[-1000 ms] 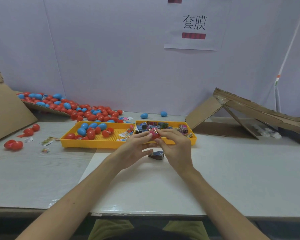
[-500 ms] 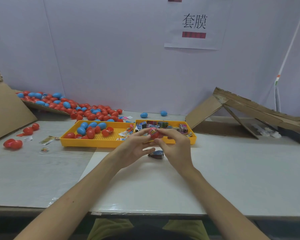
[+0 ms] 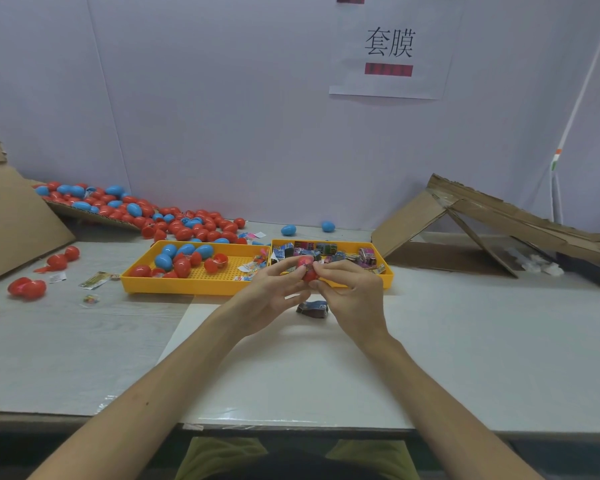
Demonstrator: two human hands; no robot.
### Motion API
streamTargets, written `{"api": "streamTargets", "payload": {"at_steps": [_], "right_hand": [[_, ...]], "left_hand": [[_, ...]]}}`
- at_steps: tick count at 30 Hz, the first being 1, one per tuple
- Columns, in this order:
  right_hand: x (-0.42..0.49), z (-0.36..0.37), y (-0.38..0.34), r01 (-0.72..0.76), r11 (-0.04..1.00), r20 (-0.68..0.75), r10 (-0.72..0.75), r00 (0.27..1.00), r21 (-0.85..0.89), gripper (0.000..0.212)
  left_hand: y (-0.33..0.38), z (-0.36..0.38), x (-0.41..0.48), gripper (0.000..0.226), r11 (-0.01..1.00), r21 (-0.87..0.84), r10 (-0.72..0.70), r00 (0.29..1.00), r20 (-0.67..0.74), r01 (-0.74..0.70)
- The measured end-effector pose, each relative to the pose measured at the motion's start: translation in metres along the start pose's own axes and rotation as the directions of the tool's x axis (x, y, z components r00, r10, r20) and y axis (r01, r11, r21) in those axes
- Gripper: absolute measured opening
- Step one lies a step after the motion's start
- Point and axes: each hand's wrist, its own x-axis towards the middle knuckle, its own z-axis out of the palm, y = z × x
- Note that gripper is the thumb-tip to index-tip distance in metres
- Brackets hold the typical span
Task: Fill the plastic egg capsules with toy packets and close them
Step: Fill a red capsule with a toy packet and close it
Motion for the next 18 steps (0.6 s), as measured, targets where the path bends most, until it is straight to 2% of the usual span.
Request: {"api": "streamTargets", "payload": {"at_steps": [7, 18], "right_hand": [[0.0021, 0.0022, -0.0019, -0.054, 0.999, 0.018, 0.054, 0.998, 0.000, 0.041], [0.0009, -0.0010, -0.0005, -0.091, 0.995, 0.036, 0.089, 0.995, 0.047, 0.033]], "left_hand": [[0.0024, 0.0038, -0.0019, 0.044, 1.000, 0.010, -0.009, 1.000, -0.009, 0.009], [0.0012, 0.0012, -0.0016, 0.038, 0.999, 0.017, -0.033, 0.999, 0.000, 0.033]]}}
